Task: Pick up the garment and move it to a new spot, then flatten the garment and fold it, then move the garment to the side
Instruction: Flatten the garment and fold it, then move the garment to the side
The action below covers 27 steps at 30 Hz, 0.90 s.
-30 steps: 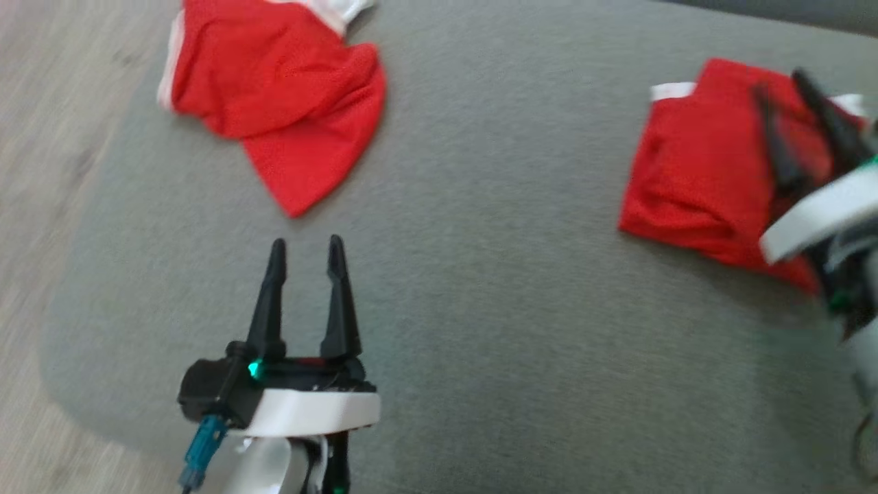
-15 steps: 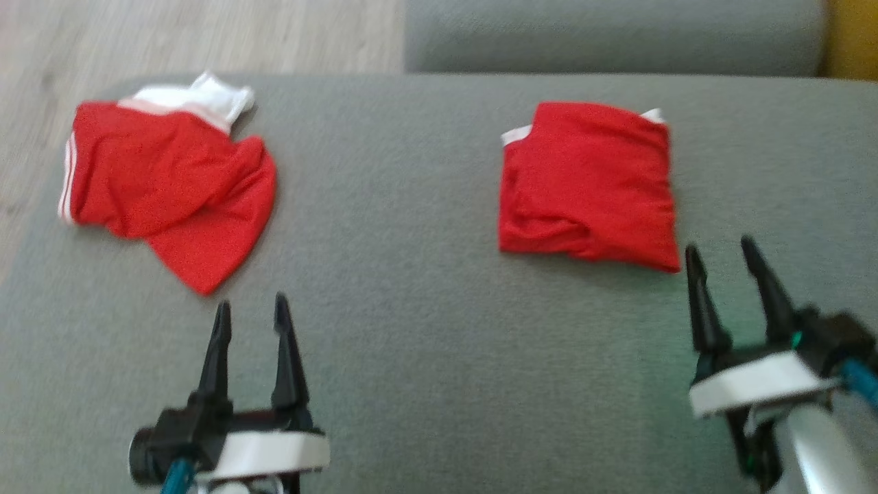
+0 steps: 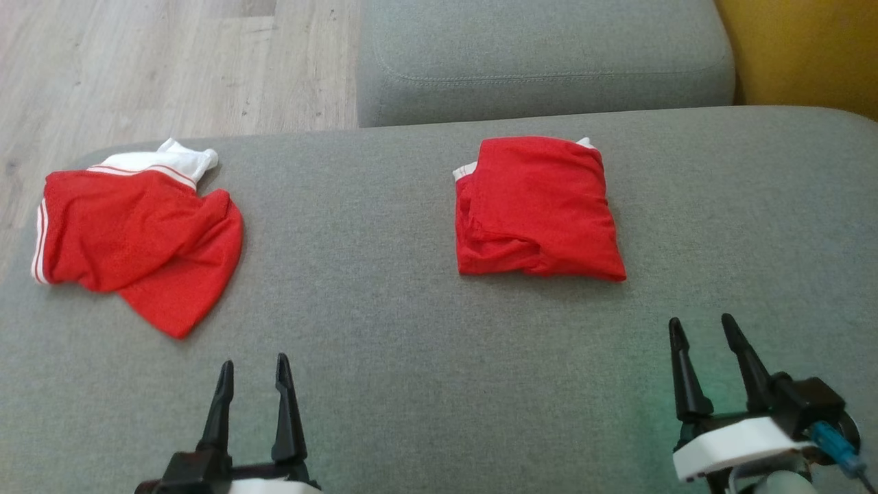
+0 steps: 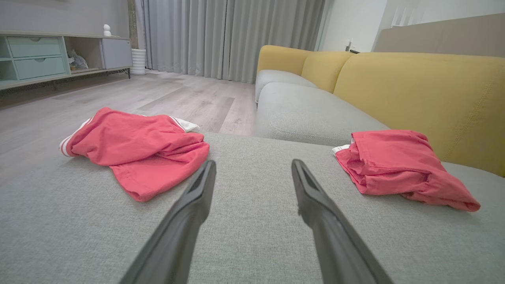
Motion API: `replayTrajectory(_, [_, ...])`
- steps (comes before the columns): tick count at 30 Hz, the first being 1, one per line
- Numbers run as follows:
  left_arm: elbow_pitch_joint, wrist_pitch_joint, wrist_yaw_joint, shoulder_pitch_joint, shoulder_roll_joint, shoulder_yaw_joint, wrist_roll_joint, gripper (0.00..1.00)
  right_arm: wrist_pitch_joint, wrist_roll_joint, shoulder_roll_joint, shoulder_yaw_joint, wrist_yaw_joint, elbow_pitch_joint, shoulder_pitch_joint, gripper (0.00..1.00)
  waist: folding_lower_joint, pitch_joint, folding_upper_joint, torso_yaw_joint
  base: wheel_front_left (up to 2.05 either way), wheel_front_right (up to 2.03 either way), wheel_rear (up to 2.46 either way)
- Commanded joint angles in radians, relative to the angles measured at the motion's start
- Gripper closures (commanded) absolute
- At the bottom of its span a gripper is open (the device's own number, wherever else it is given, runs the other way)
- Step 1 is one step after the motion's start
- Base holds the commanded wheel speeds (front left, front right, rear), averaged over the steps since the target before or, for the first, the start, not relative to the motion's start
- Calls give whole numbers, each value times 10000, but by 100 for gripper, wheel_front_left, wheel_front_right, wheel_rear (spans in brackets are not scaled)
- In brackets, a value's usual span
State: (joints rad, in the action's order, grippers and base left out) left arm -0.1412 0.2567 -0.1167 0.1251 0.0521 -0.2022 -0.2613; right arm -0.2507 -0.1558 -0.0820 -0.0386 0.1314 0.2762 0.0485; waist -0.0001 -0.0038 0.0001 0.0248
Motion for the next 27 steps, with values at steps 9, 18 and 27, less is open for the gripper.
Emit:
replayTrajectory(9, [91, 51, 35, -321, -18, 319, 576, 0, -110, 370, -76, -513, -7, -209, -258, 0, 1, 39, -1, 75, 0, 0, 0])
replayTrajectory(18, [87, 51, 35, -286, -18, 345, 878, 0, -110, 543, -70, -574, -7, -85, -220, 0, 1, -3, -1, 94, 0, 0, 0])
replayTrajectory(27, [-25, 51, 23, -294, -18, 320, 1220, 0, -110, 664, -41, -610, -7, -54, -198, 0, 1, 28, -1, 21, 0, 0, 0])
